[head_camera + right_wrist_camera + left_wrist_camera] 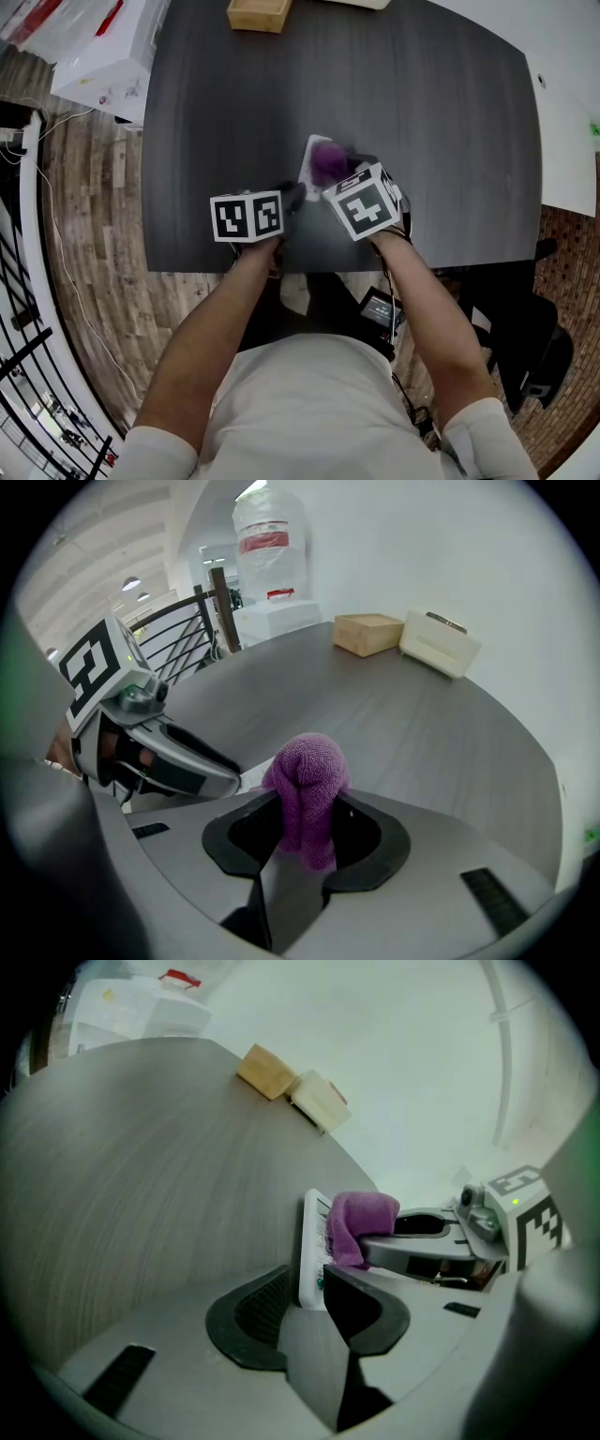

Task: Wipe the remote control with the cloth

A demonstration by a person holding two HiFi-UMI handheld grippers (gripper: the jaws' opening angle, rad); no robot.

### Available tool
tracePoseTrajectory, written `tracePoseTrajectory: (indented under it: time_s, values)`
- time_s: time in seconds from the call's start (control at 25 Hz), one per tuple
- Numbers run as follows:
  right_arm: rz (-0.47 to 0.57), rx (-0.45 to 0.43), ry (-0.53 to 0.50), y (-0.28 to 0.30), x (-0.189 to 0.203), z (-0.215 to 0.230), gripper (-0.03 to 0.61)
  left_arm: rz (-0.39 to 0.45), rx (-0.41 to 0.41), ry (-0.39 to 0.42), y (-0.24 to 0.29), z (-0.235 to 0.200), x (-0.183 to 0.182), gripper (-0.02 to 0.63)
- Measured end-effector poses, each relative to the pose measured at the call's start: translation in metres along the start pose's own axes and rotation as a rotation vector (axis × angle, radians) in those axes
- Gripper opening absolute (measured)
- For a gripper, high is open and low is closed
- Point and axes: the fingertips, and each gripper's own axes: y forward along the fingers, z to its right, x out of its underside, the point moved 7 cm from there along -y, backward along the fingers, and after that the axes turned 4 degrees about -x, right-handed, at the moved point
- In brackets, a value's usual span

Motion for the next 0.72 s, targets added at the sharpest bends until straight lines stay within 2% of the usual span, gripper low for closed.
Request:
tracePoseTrajectory:
  time_s: [0.28, 0.52, 0.72]
  values:
    - [-0.035, 0.119, -0.017, 0.002, 0.009, 0.023, 0.132, -0.011, 0.022, -0.019, 0.002, -0.001, 0.001, 0.104]
    - [-0.037, 0.128, -0.026, 0.009, 0.011, 0.03, 0.132, -0.101, 0.094, 0.028, 0.009, 0.014, 0.017, 0.097]
    - [0.025, 0.127, -0.001, -0.007, 0.009, 0.028, 0.132, -0.087, 0.132, 0.052, -0.004, 0.012, 0.006, 0.097]
